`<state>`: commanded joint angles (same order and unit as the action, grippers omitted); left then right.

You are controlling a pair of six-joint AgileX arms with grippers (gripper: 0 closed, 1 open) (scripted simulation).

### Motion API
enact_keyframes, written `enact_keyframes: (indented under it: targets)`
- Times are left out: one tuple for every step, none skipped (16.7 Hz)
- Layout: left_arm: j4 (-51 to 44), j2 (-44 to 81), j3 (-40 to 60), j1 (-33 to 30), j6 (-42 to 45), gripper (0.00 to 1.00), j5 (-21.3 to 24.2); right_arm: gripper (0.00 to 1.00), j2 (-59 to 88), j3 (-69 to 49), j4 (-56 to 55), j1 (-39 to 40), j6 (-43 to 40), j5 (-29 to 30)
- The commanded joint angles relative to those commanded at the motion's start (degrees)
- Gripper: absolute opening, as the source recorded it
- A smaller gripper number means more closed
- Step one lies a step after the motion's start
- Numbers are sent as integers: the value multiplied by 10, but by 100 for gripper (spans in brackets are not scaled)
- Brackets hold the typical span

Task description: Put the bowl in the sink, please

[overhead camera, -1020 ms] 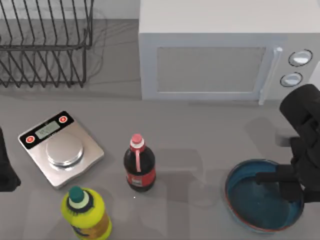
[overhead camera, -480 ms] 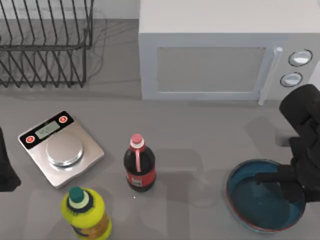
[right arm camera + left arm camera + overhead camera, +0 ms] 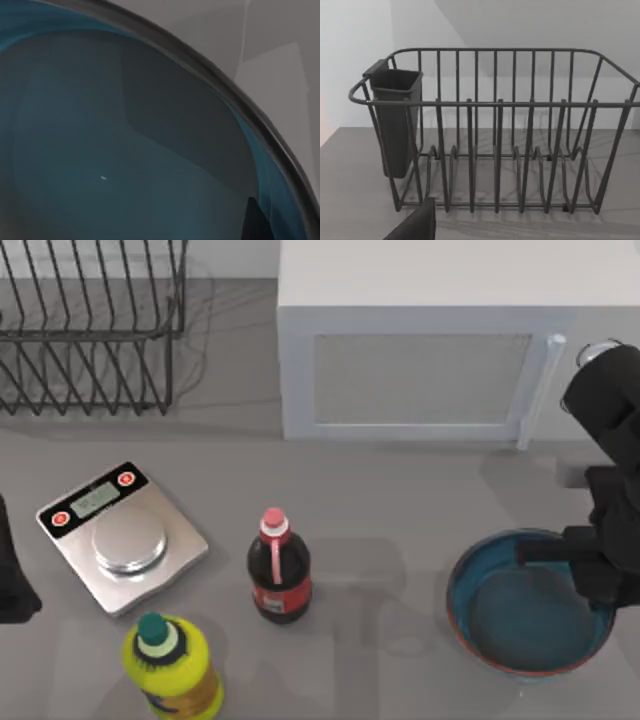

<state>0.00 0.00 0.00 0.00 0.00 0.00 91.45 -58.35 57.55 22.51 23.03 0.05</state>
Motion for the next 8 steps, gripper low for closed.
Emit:
enact_keyframes:
  targets:
    - [0, 0, 0, 0, 0, 100, 0, 0, -7, -25, 40, 0, 0, 0]
    - [0, 0, 0, 0, 0, 100, 0, 0, -15, -51, 80, -1, -1, 0]
    - [0, 0, 0, 0, 0, 100, 0, 0, -23, -76, 117, -1, -2, 0]
    - [0, 0, 0, 0, 0, 100, 0, 0, -31, -100, 149, -2, -2, 0]
    - [0, 0, 0, 0, 0, 100, 0, 0, -40, -123, 175, -3, -3, 0]
    - [0, 0, 0, 0, 0, 100, 0, 0, -49, -141, 196, -4, -4, 0]
    - [0, 0, 0, 0, 0, 100, 0, 0, -56, -155, 210, -4, -4, 0]
    - [0, 0, 0, 0, 0, 100, 0, 0, -61, -163, 219, -5, -5, 0]
